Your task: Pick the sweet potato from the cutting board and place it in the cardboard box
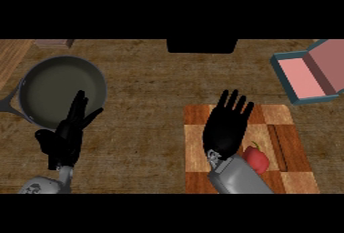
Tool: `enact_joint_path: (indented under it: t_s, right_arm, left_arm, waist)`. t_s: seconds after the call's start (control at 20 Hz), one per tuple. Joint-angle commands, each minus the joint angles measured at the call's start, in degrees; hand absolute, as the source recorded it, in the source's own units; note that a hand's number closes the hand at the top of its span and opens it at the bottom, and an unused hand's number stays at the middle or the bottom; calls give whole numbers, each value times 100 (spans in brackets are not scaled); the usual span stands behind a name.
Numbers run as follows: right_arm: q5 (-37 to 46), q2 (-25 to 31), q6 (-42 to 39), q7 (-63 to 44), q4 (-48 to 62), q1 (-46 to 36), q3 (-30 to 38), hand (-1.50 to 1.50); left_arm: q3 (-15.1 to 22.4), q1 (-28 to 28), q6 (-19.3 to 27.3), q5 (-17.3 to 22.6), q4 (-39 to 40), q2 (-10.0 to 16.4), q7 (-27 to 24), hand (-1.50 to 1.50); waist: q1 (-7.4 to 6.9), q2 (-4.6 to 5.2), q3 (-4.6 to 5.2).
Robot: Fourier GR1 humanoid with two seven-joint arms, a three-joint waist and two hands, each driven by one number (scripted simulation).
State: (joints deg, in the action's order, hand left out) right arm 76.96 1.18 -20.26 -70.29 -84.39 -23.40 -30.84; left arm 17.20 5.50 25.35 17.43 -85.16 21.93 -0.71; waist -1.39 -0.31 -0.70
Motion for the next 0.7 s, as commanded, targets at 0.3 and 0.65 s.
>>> enact_joint_path:
  t_s: [0.3,0.65]
  right_arm:
    - [-186,-112,92,-1490,697,-339,214,-150]
    - [-72,-112,-18,-1468,989,-328,340,-150]
  left_arm:
    - [-107,-187,-24,-8,418,57,159,0]
    - [-246,-267,-94,47,471,65,80,0]
  waist:
    - [-32,70,76]
    - [23,55,77]
